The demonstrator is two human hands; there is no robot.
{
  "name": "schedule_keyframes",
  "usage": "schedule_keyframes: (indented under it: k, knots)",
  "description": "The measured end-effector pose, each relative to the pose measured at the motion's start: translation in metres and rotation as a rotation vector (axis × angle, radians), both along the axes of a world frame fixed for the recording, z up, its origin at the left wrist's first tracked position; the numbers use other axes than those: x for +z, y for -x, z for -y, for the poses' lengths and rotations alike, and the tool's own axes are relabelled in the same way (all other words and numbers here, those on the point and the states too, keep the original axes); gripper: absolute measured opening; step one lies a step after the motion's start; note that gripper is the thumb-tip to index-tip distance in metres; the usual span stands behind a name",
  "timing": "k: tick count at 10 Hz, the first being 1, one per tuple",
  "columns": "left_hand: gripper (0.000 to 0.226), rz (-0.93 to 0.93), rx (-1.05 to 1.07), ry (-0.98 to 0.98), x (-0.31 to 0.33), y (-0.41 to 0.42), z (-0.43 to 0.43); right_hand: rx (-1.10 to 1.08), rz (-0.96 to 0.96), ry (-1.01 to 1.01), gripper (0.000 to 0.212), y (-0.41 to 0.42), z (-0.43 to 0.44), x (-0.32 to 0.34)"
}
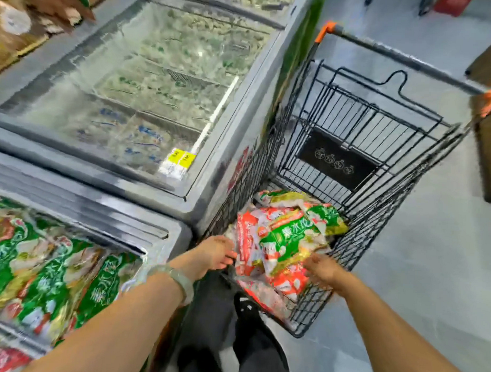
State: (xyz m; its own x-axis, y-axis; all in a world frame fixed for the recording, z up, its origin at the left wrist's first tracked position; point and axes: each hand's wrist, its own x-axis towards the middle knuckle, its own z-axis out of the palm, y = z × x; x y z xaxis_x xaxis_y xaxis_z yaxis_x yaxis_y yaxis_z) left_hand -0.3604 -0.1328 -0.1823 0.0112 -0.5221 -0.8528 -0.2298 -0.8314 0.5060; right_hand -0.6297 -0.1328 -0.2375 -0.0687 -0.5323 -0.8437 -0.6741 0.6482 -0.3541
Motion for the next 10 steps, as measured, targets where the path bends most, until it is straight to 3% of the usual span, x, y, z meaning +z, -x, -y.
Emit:
schedule_keyframes:
  k: [2,3,4,5,6,7,8,9,10]
  knots:
    - [0.023,0.009,0.032,-0.135,-0.054,0.047,0.048,-0.05,-0.032,-0.049,0.033,0.031,0.057,-0.059]
    - [0.028,0.005,0.024,-0.168,-0.083,0.063,0.064,-0.083,-0.075,-0.056,0.017,0.045,0.073,-0.081]
    - [0.018,0.022,0.067,-0.221,-0.117,0.081,0.075,-0.254,-0.119,-0.027,0.043,0.054,0.097,-0.112]
    - [0.01,-0.001,0.121,-0.26,-0.135,0.089,0.075,-0.371,-0.144,-0.03,0.052,0.056,0.101,-0.132]
    - [0.023,-0.018,0.181,-0.323,-0.148,0.094,0.072,-0.482,-0.151,-0.075,0.069,0.061,0.104,-0.176]
    - [0.028,-0.021,0.249,-0.368,-0.153,0.092,0.07,-0.391,-0.13,-0.137,0.079,0.062,0.103,-0.185]
    - [0.014,-0.012,0.283,-0.394,-0.153,0.09,0.071,-0.203,-0.273,-0.176,0.097,0.066,0.099,-0.197]
    - [0.014,-0.011,0.292,-0.383,-0.149,0.09,0.074,-0.243,-0.24,-0.16,0.089,0.058,0.098,-0.19]
    - [0.016,-0.048,0.327,-0.375,-0.141,0.092,0.08,-0.35,-0.136,-0.102,0.048,0.042,0.089,-0.182]
